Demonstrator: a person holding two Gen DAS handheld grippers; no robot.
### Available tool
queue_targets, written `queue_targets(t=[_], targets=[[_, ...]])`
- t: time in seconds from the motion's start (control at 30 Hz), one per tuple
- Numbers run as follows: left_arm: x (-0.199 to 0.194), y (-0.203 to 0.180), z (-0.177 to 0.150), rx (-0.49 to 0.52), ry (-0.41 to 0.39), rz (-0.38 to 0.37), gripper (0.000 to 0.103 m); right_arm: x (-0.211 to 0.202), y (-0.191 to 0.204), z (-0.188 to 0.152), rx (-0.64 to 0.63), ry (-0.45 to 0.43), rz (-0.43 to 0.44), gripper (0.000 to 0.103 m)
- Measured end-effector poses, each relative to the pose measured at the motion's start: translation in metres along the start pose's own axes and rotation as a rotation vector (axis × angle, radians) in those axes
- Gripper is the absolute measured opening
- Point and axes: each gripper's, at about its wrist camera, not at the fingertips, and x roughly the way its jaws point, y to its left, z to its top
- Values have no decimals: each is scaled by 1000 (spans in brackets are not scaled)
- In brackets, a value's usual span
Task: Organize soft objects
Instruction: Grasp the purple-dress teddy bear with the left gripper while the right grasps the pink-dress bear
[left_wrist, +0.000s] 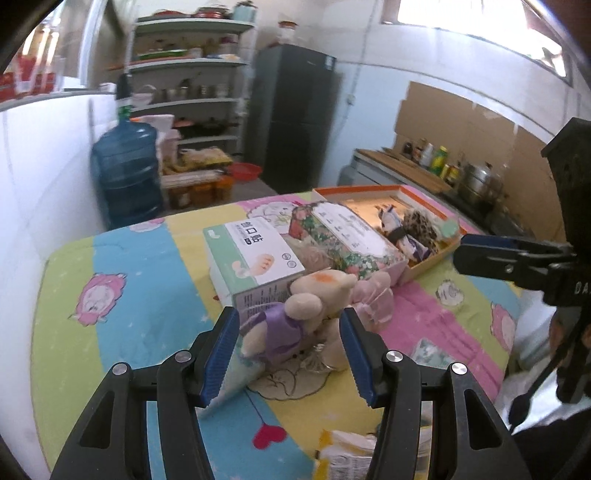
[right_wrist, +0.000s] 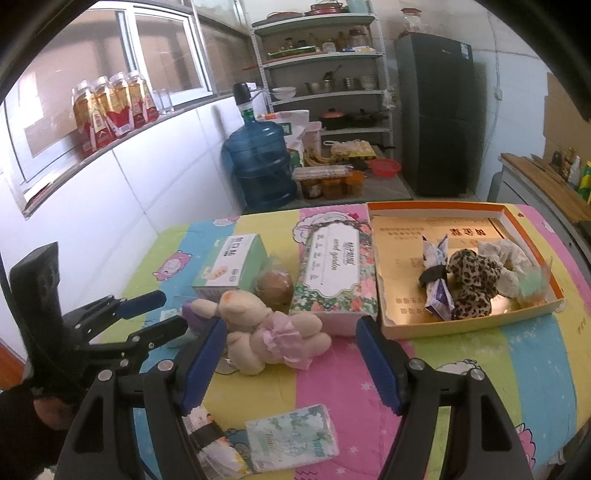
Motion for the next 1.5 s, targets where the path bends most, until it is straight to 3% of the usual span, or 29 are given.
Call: queue_targets(t=[0.2, 0.53, 0.6, 0.63, 0.67, 0.8, 0.83, 0.97, 1.2, 1.37, 1.5], targets=[[25, 11, 3, 38, 39, -85, 58, 1, -8, -1, 15, 8, -33, 72], [57, 8, 4, 98, 105, -140, 58, 3, -22, -2, 47, 20, -68, 72], [61, 7, 3, 105, 116, -144, 55, 4, -23, -2, 45, 23, -71, 72], [62, 7, 2, 106, 116, -149, 49, 4, -24, -3, 46, 26, -72, 72], [63, 6, 2, 108, 113, -149, 42, 4, -24, -3, 47, 28, -72, 72], [61, 6, -1, 116, 92, -152, 32, 8, -25, -4, 53, 47, -53, 72], [61, 5, -1, 118, 90, -154, 25, 9, -24, -4, 52, 52, -46, 72], [54, 3, -3, 110, 74, -155, 23, 16, -19, -7, 42, 72, -20, 72], [20, 5, 1, 19, -23, -150, 22, 29, -3, -11, -3, 108, 27, 72], [-11, 13, 3, -51, -97, -102, 23, 40, 16, -7, -135, 152, 137, 72], [-32, 21, 2, -97, -125, -33, 23, 53, 43, -1, -434, 220, 253, 72]])
